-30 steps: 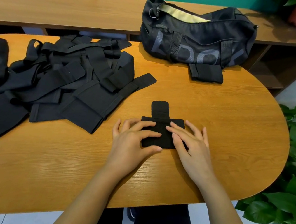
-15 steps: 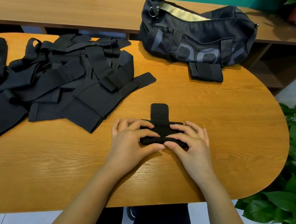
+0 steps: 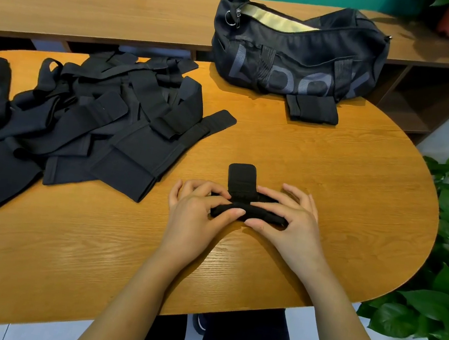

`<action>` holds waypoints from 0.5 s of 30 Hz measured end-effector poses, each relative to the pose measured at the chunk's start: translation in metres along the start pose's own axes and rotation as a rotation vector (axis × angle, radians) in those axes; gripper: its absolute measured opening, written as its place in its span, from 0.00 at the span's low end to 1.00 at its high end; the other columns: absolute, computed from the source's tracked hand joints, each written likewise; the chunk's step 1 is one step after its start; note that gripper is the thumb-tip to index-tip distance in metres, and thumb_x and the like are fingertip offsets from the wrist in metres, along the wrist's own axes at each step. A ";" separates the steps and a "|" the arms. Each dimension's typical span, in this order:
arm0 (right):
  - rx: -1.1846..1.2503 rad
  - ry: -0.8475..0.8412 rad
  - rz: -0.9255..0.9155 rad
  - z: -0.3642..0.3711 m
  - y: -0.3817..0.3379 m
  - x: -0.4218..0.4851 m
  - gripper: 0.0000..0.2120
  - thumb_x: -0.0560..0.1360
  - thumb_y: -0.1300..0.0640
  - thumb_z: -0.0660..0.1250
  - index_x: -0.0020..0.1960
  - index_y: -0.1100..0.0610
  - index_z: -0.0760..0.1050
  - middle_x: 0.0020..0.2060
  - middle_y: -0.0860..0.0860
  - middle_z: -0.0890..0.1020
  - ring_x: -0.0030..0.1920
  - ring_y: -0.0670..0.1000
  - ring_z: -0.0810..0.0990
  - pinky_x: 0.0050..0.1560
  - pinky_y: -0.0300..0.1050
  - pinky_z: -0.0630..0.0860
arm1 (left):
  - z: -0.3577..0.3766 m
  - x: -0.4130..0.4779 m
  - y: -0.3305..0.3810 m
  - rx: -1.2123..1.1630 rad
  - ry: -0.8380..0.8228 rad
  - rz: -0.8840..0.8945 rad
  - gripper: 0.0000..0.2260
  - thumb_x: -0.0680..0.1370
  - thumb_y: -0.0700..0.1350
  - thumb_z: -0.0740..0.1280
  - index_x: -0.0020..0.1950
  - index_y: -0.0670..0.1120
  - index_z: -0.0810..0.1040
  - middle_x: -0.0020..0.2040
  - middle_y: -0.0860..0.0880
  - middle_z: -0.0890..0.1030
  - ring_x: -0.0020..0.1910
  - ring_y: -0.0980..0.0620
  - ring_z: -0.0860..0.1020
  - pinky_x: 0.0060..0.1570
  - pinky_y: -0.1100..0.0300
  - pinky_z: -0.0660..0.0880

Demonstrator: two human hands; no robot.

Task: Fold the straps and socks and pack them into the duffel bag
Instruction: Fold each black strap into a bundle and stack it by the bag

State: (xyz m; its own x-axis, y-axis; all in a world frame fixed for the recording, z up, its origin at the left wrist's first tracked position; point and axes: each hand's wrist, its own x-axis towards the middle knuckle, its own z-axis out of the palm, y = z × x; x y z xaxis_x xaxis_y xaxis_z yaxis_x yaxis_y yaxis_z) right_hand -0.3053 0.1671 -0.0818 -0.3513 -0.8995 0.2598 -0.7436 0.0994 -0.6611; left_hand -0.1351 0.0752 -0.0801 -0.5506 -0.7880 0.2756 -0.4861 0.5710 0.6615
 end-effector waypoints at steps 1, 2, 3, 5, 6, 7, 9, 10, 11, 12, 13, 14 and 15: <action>0.001 -0.003 0.001 0.000 0.000 0.000 0.19 0.67 0.30 0.61 0.52 0.35 0.79 0.60 0.28 0.73 0.70 0.42 0.61 0.71 0.65 0.54 | 0.000 0.000 0.000 -0.001 -0.001 0.000 0.23 0.72 0.69 0.57 0.50 0.58 0.84 0.53 0.65 0.75 0.61 0.59 0.67 0.71 0.47 0.49; 0.003 -0.005 0.003 0.000 0.000 0.001 0.18 0.67 0.30 0.61 0.51 0.35 0.79 0.60 0.27 0.73 0.70 0.43 0.61 0.72 0.64 0.54 | 0.000 0.000 -0.001 -0.001 0.001 0.001 0.23 0.72 0.70 0.58 0.50 0.58 0.84 0.53 0.65 0.75 0.62 0.58 0.67 0.72 0.48 0.48; 0.007 -0.002 0.005 0.000 0.001 0.001 0.17 0.68 0.30 0.60 0.49 0.35 0.79 0.60 0.27 0.73 0.71 0.44 0.61 0.72 0.64 0.53 | 0.001 0.000 -0.001 0.001 0.004 0.002 0.23 0.72 0.71 0.59 0.51 0.58 0.84 0.53 0.65 0.75 0.62 0.58 0.68 0.72 0.48 0.48; 0.024 0.008 0.009 0.000 0.001 0.001 0.15 0.68 0.31 0.60 0.46 0.37 0.79 0.59 0.26 0.72 0.71 0.45 0.62 0.72 0.65 0.53 | 0.001 -0.001 -0.002 0.019 0.003 0.007 0.23 0.70 0.72 0.59 0.53 0.59 0.83 0.54 0.64 0.75 0.62 0.58 0.68 0.71 0.50 0.48; 0.034 0.012 0.010 0.001 0.001 0.001 0.15 0.68 0.32 0.60 0.45 0.37 0.79 0.59 0.27 0.73 0.71 0.45 0.63 0.72 0.65 0.53 | 0.001 -0.001 -0.001 0.030 0.001 0.013 0.24 0.69 0.72 0.60 0.54 0.60 0.82 0.54 0.64 0.74 0.62 0.58 0.67 0.71 0.50 0.48; 0.042 0.012 0.011 0.001 0.002 0.001 0.15 0.69 0.32 0.61 0.45 0.38 0.79 0.59 0.27 0.73 0.71 0.45 0.63 0.72 0.65 0.53 | 0.001 -0.001 -0.001 0.039 -0.002 0.019 0.24 0.69 0.73 0.61 0.55 0.61 0.82 0.54 0.64 0.74 0.63 0.58 0.67 0.71 0.50 0.48; 0.046 0.013 0.006 0.001 0.003 0.001 0.14 0.69 0.33 0.61 0.43 0.39 0.79 0.59 0.27 0.74 0.71 0.46 0.63 0.71 0.66 0.53 | 0.001 -0.001 -0.001 0.048 -0.007 0.021 0.25 0.68 0.72 0.60 0.56 0.60 0.82 0.54 0.64 0.73 0.63 0.57 0.67 0.72 0.48 0.48; 0.042 0.015 0.002 0.001 0.003 0.001 0.15 0.69 0.33 0.61 0.43 0.40 0.80 0.58 0.27 0.74 0.71 0.46 0.63 0.71 0.66 0.53 | 0.001 -0.001 0.000 0.048 -0.010 0.019 0.25 0.68 0.71 0.60 0.55 0.60 0.82 0.54 0.64 0.73 0.63 0.57 0.67 0.72 0.48 0.48; 0.040 0.016 -0.001 0.001 0.003 0.001 0.16 0.70 0.33 0.61 0.43 0.41 0.80 0.58 0.27 0.74 0.71 0.46 0.63 0.71 0.66 0.53 | 0.001 -0.001 -0.001 0.047 -0.013 0.016 0.24 0.69 0.71 0.59 0.54 0.59 0.83 0.54 0.64 0.73 0.63 0.57 0.67 0.72 0.48 0.48; 0.043 0.016 0.000 0.001 0.003 0.001 0.17 0.70 0.33 0.61 0.43 0.42 0.82 0.58 0.27 0.75 0.71 0.45 0.63 0.72 0.65 0.53 | 0.001 0.000 0.000 0.043 -0.013 0.012 0.24 0.69 0.71 0.59 0.53 0.58 0.83 0.55 0.64 0.74 0.63 0.57 0.67 0.72 0.48 0.48; 0.052 0.014 0.004 0.001 0.002 0.000 0.18 0.69 0.32 0.61 0.44 0.42 0.82 0.58 0.27 0.74 0.71 0.45 0.63 0.72 0.65 0.52 | 0.001 0.000 0.000 0.036 -0.011 0.005 0.24 0.70 0.70 0.58 0.51 0.58 0.84 0.54 0.64 0.74 0.62 0.57 0.67 0.72 0.48 0.48; 0.061 0.008 0.009 0.000 0.001 0.000 0.17 0.69 0.32 0.61 0.46 0.41 0.82 0.59 0.27 0.74 0.71 0.44 0.63 0.73 0.64 0.50 | 0.002 0.000 0.000 0.026 -0.006 -0.001 0.23 0.70 0.70 0.57 0.50 0.58 0.84 0.54 0.64 0.74 0.62 0.58 0.67 0.72 0.49 0.48; 0.064 0.000 0.010 -0.001 0.001 0.000 0.17 0.68 0.31 0.62 0.48 0.38 0.80 0.59 0.27 0.74 0.71 0.43 0.62 0.75 0.61 0.48 | 0.002 0.000 0.000 0.018 0.000 -0.006 0.24 0.70 0.69 0.57 0.49 0.57 0.84 0.54 0.64 0.74 0.62 0.58 0.67 0.72 0.50 0.48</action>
State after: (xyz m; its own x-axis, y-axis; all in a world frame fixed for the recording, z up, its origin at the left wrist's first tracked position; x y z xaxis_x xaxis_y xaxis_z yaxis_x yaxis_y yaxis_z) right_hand -0.3061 0.1679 -0.0820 -0.3585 -0.8987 0.2526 -0.7021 0.0812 -0.7074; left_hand -0.1363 0.0751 -0.0815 -0.5480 -0.7911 0.2717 -0.5011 0.5706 0.6506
